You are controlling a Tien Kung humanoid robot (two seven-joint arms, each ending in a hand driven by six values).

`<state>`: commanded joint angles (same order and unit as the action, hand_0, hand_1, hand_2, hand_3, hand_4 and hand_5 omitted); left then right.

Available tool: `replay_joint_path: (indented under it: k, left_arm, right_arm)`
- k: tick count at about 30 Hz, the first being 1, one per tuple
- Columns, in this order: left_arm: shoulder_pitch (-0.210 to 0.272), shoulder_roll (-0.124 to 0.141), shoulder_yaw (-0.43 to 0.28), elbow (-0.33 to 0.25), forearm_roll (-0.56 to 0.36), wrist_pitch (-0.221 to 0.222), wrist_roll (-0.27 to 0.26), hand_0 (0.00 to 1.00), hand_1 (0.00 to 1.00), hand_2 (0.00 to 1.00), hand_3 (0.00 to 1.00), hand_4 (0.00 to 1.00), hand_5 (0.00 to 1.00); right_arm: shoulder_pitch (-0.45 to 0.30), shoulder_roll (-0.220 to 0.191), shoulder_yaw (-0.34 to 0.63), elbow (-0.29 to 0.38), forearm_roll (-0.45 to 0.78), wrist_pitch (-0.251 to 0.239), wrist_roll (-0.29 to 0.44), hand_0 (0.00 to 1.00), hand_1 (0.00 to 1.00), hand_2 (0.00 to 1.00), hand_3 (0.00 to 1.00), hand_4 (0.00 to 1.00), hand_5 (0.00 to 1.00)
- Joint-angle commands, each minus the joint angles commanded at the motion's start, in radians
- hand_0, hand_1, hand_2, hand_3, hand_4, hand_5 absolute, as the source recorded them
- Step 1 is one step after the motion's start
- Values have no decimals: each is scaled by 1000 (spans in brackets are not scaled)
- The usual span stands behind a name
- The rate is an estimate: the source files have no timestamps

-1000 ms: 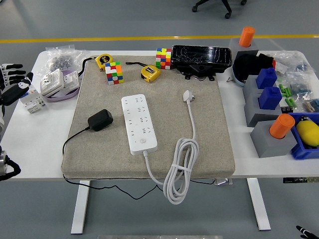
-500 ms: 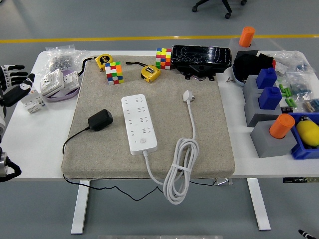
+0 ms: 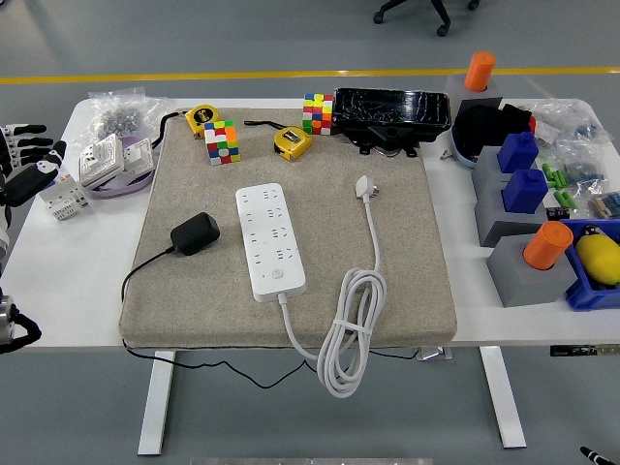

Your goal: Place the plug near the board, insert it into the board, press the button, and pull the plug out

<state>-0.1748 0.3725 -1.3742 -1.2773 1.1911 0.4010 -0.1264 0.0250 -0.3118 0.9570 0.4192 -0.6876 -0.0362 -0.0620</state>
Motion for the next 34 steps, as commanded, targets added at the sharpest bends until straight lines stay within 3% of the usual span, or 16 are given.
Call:
replay_joint_path:
  k: [16, 34]
  left_arm:
    - [-7, 1, -40, -57, 0, -1, 1, 561, 557, 541, 564, 759, 191]
    - [-21, 1, -65, -132, 6, -4, 5, 558, 557, 541, 566, 757, 192]
  right_arm:
    - [35, 12, 12, -23, 3, 2, 0, 659, 665, 662, 557, 912, 509]
    - [45, 13, 107, -20, -21, 1, 4, 659, 664, 662, 557, 912, 509]
